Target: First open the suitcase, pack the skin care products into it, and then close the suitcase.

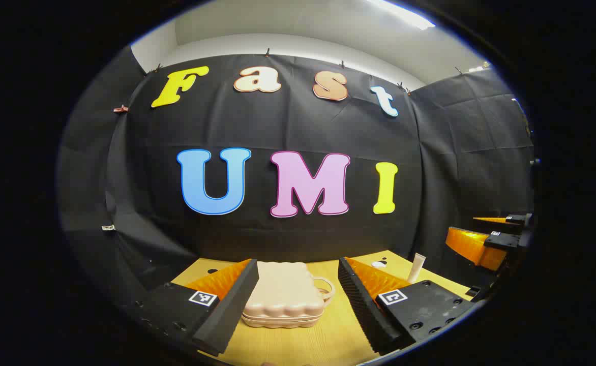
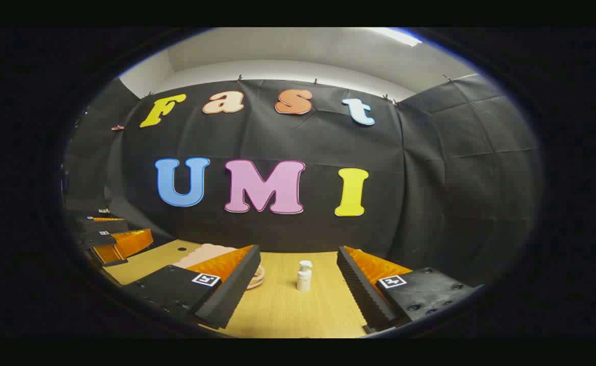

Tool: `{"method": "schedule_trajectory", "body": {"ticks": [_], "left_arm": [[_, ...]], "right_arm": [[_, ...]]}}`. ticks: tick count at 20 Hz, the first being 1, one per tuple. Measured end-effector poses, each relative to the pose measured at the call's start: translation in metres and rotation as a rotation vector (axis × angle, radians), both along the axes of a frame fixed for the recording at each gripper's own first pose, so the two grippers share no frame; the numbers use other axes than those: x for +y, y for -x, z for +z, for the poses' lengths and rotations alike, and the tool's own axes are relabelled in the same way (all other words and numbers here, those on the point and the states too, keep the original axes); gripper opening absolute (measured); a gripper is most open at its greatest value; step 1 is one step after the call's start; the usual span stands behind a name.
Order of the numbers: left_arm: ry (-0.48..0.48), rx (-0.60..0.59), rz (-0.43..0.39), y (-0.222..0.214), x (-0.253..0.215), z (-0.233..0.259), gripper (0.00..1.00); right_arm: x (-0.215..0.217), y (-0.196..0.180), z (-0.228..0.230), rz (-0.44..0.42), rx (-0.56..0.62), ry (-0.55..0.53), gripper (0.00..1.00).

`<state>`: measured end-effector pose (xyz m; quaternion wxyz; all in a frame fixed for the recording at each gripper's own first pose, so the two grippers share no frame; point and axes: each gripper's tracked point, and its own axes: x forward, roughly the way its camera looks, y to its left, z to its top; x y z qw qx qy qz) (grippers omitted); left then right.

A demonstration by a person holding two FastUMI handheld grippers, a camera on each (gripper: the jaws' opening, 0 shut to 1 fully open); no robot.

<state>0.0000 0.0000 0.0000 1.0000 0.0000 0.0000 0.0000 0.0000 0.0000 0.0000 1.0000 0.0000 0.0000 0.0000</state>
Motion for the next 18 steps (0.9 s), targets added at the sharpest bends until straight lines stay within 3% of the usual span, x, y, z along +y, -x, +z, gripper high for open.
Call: {"method": "schedule_trajectory", "body": {"ticks": [8, 18], "left_arm": [[-0.011, 0.008, 0.041, -0.036, -0.002, 0.002, 0.99], [-0.026, 0.054, 0.024, -0.074, -0.02, -0.016, 0.99]], "right_arm": [[-0.014, -0.041, -0.01, 0.021, 0.027, -0.017, 0.96], [-0.023, -0.078, -0.018, 0.058, 0.043, -0.022, 0.96]]}}
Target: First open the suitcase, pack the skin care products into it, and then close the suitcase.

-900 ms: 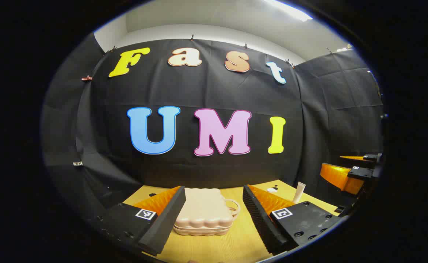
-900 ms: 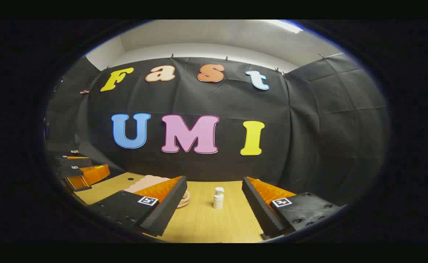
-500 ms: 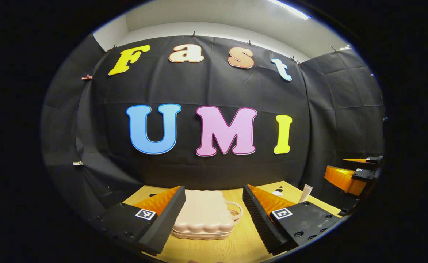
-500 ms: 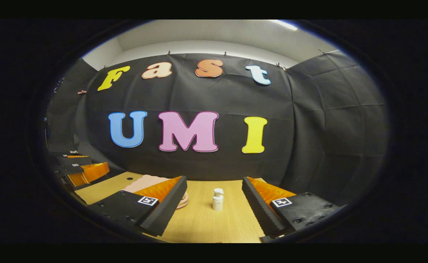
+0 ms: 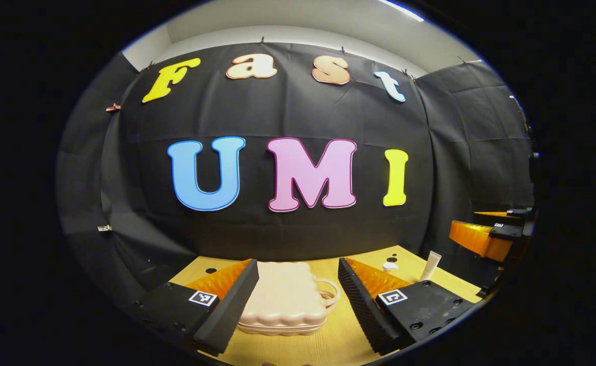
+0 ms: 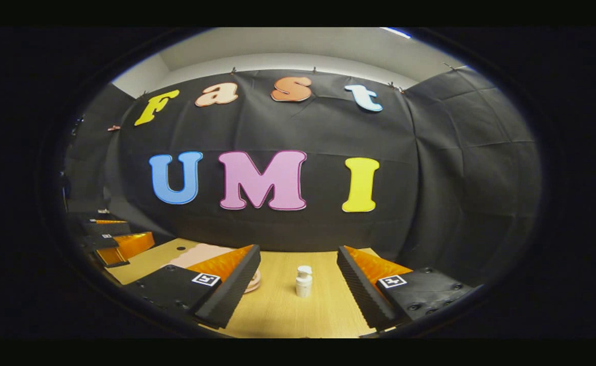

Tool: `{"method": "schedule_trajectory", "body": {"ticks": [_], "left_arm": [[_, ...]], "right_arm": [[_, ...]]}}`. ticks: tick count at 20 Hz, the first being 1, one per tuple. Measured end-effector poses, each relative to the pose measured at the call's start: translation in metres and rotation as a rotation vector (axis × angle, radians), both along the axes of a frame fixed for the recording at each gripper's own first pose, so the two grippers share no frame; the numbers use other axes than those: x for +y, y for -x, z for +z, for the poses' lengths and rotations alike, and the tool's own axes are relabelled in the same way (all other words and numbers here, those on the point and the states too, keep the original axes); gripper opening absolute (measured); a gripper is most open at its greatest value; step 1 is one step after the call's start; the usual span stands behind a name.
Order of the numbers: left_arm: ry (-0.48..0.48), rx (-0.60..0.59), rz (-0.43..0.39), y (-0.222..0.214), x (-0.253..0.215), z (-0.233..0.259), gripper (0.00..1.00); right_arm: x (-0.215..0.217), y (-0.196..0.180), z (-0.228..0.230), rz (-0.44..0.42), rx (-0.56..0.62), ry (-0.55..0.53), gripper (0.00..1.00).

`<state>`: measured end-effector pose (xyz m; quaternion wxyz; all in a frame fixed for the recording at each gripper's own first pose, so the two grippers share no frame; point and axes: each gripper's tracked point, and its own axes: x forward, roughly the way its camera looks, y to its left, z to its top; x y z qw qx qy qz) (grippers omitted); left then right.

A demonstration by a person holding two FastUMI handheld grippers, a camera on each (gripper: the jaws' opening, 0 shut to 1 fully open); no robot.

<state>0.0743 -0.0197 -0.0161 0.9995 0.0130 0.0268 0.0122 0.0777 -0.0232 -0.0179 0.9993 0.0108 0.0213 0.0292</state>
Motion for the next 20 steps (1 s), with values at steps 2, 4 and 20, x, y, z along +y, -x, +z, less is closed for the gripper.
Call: {"method": "schedule_trajectory", "body": {"ticks": [2, 4, 20], "left_arm": [[0.016, 0.025, -0.026, -0.017, -0.016, -0.012, 0.99], [0.04, 0.065, -0.038, -0.038, -0.029, -0.029, 0.99], [0.139, 0.505, -0.044, -0.225, -0.132, -0.22, 0.97]], "right_arm": [[-0.008, -0.005, -0.004, -0.004, 0.001, 0.004, 0.96], [-0.014, -0.01, -0.013, -0.003, 0.022, -0.004, 0.96], [-0.102, -0.07, -0.124, -0.035, 0.222, 0.077, 0.96]]}}
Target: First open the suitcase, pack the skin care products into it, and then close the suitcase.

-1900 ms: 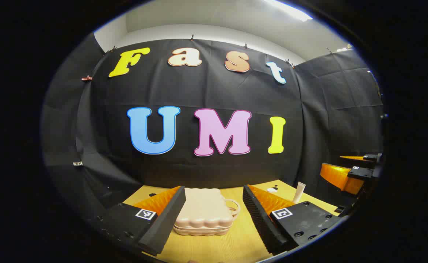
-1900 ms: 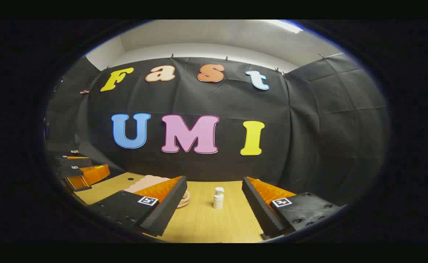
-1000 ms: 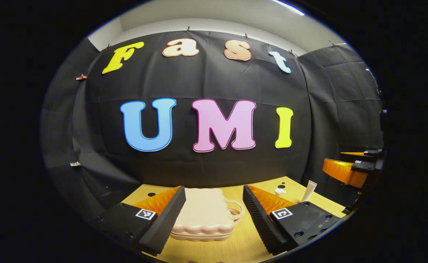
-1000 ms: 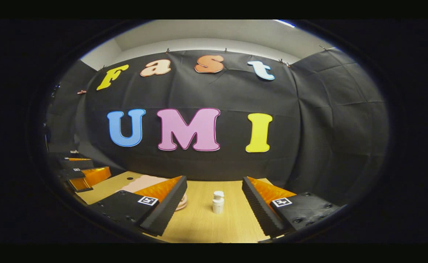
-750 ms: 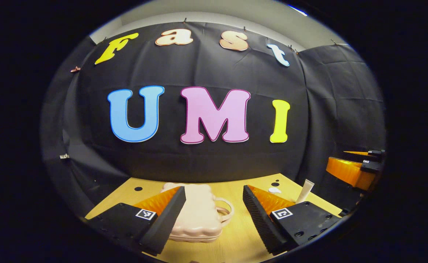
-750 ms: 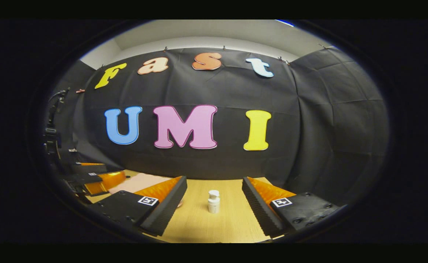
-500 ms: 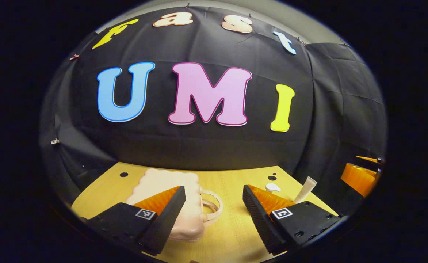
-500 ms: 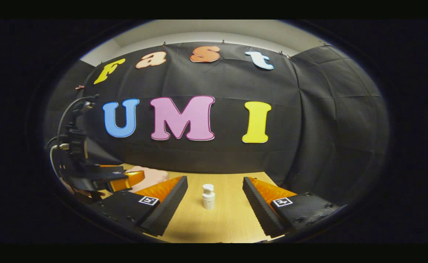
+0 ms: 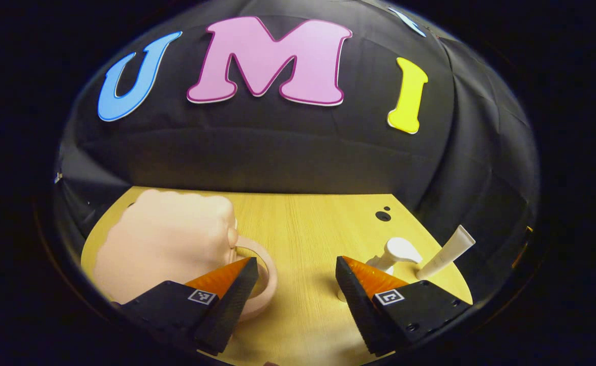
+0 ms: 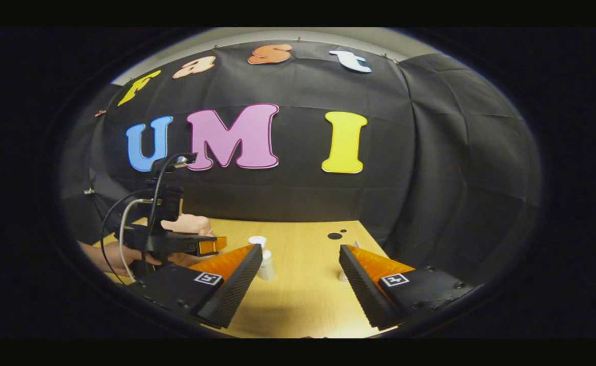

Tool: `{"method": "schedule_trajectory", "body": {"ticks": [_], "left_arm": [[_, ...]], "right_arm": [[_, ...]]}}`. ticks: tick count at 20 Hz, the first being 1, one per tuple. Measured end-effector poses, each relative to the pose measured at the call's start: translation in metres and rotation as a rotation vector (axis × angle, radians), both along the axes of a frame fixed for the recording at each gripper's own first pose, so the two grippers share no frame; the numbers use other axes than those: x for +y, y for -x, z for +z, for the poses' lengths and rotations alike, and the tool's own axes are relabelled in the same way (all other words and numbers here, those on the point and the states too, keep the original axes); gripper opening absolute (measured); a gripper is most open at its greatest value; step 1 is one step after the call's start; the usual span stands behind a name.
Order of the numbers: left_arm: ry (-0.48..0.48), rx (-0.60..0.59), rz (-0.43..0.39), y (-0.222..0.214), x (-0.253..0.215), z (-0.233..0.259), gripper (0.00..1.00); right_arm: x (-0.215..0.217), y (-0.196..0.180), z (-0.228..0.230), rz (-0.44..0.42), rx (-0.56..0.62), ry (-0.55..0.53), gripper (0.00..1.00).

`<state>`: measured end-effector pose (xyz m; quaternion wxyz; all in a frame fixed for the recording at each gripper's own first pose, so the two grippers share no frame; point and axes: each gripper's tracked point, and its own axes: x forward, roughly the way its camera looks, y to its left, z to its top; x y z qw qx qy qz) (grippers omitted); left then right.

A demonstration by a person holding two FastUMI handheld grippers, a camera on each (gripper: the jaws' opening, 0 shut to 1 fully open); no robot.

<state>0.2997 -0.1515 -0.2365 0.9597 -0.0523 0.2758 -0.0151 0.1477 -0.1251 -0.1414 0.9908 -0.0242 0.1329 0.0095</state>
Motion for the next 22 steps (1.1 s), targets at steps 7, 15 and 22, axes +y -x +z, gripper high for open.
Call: {"method": "schedule_trajectory", "body": {"ticks": [7, 15, 22], "left_arm": [[-0.084, 0.135, 0.107, -0.03, 0.02, -0.062, 0.93], [-0.087, 0.192, 0.152, -0.031, 0.036, -0.081, 0.25], [0.112, 0.125, 0.054, -0.02, 0.052, 0.007, 0.11]], "right_arm": [[-0.024, -0.009, -0.026, -0.053, 0.067, -0.029, 0.97], [-0.02, -0.012, -0.042, -0.021, 0.117, -0.04, 0.97], [0.002, -0.018, -0.03, 0.001, 0.084, -0.03, 0.97]]}}
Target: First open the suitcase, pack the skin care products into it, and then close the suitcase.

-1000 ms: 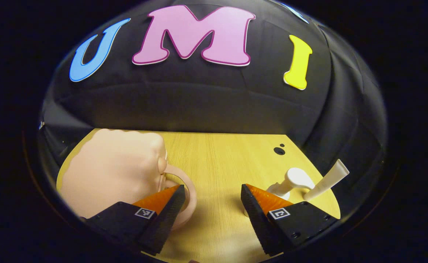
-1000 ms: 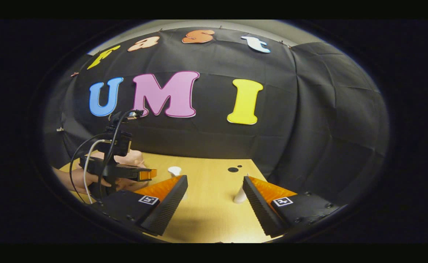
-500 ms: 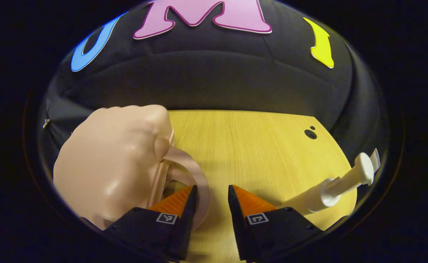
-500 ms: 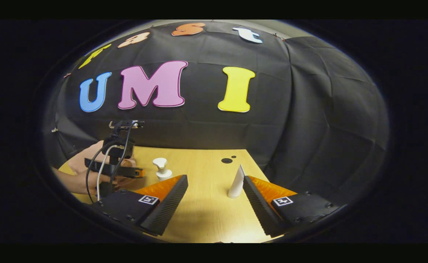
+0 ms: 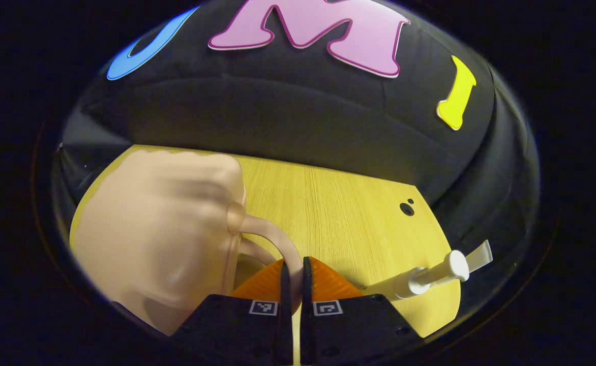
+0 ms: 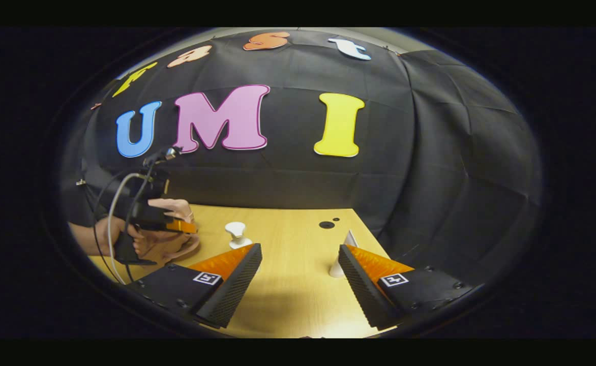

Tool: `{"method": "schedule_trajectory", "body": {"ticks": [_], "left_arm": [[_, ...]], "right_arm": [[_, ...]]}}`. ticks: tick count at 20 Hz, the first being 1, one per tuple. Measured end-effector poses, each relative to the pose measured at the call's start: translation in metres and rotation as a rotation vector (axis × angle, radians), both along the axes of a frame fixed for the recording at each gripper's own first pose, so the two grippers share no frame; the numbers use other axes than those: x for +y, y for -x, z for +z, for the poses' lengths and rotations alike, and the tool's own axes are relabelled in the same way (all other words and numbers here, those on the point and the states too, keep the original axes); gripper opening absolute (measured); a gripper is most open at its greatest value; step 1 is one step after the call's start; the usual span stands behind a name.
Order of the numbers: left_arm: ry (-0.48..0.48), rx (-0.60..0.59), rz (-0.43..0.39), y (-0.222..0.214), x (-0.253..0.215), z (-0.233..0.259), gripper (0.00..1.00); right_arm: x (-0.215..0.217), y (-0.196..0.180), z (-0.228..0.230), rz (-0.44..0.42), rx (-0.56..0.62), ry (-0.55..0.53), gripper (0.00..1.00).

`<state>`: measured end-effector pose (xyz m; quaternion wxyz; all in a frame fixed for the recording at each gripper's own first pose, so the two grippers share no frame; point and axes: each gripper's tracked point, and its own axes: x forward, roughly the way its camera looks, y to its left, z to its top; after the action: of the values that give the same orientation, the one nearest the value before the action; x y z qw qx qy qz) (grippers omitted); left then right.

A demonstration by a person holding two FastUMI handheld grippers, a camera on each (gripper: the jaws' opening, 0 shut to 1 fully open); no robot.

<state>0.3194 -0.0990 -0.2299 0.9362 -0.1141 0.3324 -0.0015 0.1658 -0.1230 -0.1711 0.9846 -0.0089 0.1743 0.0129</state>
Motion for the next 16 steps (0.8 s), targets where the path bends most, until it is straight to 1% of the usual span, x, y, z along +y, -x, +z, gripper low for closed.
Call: {"method": "schedule_trajectory", "body": {"ticks": [2, 4, 5, 6, 7, 8, 9, 10, 12, 13, 14, 15, 16], "left_arm": [[-0.031, -0.059, -0.019, 0.006, 0.019, 0.048, 0.11], [-0.08, -0.107, -0.017, 0.012, 0.052, 0.097, 0.11], [-0.07, -0.117, -0.006, 0.019, 0.075, 0.12, 0.11], [-0.04, -0.121, 0.005, 0.024, 0.095, 0.14, 0.11], [-0.005, -0.124, 0.017, 0.027, 0.118, 0.155, 0.11], [0.02, -0.125, 0.029, 0.03, 0.141, 0.167, 0.11], [0.026, -0.125, 0.042, 0.032, 0.167, 0.173, 0.11], [0.006, -0.124, 0.06, 0.035, 0.198, 0.18, 0.11], [-0.072, -0.121, 0.095, 0.039, 0.263, 0.186, 0.11], [-0.085, -0.12, 0.111, 0.043, 0.293, 0.186, 0.11], [-0.072, -0.125, 0.13, 0.045, 0.32, 0.184, 0.11], [-0.064, -0.129, 0.146, 0.047, 0.345, 0.178, 0.11], [-0.092, -0.128, 0.169, 0.049, 0.378, 0.169, 0.11]], "right_arm": [[0.011, -0.001, 0.003, 0.019, -0.007, 0.002, 0.97], [0.024, -0.004, 0.01, 0.031, -0.021, -0.008, 0.97], [0.03, -0.004, 0.016, 0.036, -0.034, -0.013, 0.97], [0.038, -0.005, 0.019, 0.042, -0.041, -0.017, 0.96], [0.044, -0.004, 0.019, 0.049, -0.044, -0.017, 1.0], [0.05, -0.003, 0.019, 0.054, -0.042, -0.015, 0.97], [0.055, -0.002, 0.019, 0.059, -0.039, -0.014, 0.97], [0.06, 0.0, 0.018, 0.061, -0.033, -0.013, 0.97], [0.069, 0.003, 0.014, 0.064, -0.018, -0.01, 0.96], [0.073, 0.005, 0.012, 0.064, -0.01, -0.008, 1.0], [0.077, 0.005, 0.01, 0.061, -0.001, -0.007, 1.0], [0.079, 0.007, 0.008, 0.051, 0.006, -0.008, 0.96], [0.08, 0.008, 0.007, 0.035, 0.01, -0.008, 0.96]]}}
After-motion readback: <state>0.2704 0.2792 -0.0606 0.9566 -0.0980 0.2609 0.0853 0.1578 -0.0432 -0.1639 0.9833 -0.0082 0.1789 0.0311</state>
